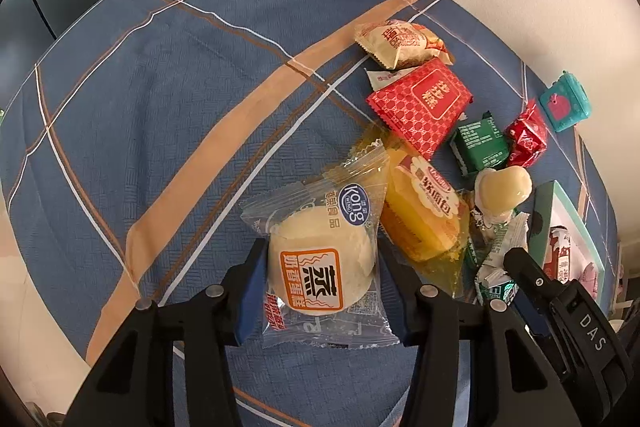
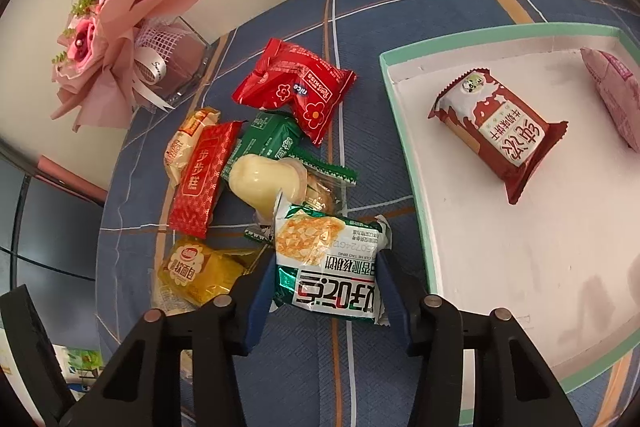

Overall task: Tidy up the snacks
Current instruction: 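Grasp the green-white cracker pack with the right tool while the left tool grasps the wrapped steamed bun, then carry both items over the white tray and open both tools to release them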

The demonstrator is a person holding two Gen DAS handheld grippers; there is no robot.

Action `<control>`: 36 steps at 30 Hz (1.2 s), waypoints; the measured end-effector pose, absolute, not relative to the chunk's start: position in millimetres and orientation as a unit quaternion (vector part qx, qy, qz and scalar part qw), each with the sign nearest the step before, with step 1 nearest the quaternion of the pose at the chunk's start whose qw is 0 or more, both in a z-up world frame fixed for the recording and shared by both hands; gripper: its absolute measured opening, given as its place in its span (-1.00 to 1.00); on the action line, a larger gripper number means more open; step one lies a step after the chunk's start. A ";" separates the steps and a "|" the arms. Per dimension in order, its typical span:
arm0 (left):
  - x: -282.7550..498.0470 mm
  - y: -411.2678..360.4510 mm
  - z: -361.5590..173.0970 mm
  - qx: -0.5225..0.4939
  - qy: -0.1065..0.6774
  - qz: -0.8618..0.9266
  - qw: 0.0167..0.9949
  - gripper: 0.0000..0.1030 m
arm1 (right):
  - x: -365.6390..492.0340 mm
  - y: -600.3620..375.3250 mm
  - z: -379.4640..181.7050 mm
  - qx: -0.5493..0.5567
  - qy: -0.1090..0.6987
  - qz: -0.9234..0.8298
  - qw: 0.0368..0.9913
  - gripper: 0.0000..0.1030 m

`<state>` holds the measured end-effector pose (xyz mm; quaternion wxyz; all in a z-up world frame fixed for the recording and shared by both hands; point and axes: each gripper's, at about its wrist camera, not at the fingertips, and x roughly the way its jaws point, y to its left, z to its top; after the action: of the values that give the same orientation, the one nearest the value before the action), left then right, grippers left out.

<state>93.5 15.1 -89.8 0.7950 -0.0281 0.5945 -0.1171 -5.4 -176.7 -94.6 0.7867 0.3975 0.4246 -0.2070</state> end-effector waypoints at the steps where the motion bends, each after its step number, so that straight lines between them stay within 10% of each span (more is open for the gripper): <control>1: 93.0 15.4 -87.9 -0.030 0.592 -0.119 0.797 0.02 | -6.0 -176.6 -93.7 0.400 0.423 -0.206 0.786 0.02; 36: 1.2 -100.4 -29.8 0.069 0.501 -0.250 0.826 0.02 | -134.7 -278.3 -38.2 0.414 0.374 -0.340 0.757 0.02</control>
<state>1.2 -100.4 -29.8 0.8255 0.0688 0.5013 -0.2501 -134.7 -278.3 -38.2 0.7571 0.4145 0.3736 -0.3399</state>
